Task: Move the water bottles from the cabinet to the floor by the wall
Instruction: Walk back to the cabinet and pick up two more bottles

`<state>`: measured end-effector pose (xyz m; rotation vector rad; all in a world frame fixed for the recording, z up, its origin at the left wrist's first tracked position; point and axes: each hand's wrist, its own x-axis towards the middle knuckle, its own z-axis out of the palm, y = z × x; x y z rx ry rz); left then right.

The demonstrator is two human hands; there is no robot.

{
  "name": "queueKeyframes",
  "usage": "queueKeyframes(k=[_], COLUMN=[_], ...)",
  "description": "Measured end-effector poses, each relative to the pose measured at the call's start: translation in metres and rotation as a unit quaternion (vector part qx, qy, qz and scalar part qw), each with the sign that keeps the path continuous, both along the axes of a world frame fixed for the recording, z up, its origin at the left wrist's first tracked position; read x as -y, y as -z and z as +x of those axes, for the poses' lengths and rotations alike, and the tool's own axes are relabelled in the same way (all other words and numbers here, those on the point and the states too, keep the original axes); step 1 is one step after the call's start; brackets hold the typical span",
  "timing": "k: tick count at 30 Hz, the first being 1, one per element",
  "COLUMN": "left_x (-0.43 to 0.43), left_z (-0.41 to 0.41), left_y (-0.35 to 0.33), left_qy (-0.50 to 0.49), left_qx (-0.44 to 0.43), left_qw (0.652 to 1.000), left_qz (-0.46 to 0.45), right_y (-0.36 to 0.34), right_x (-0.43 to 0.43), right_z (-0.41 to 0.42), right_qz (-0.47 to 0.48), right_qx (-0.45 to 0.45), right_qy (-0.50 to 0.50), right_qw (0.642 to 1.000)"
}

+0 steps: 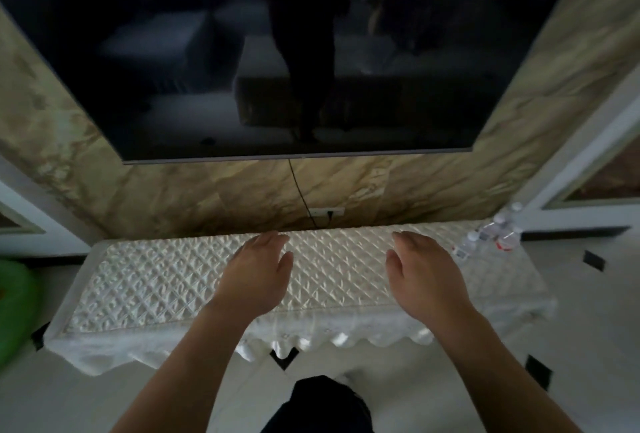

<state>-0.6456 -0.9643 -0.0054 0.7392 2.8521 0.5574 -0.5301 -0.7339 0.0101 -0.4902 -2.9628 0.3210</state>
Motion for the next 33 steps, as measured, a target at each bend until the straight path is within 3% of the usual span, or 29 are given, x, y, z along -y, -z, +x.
queueKeyframes(k=[19,33], left_x=[-0.244,-0.378], left_z=[-0.033,-0.028], left_y=[0.057,0.046], left_qy=[0.025,0.07], left_qx=[0.09,0.079], left_qw=[0.996,0.993], left_qz=[-0.004,-0.056], right_y=[0.037,0.046], right_x=[-0.24,-0.369], right_z=[-0.006,-0.003], right_qz=[-0.03,-0.077], right_qx=[0.078,0.078], right_qy=[0.066,0.064], right_qw=[0.994,0.992])
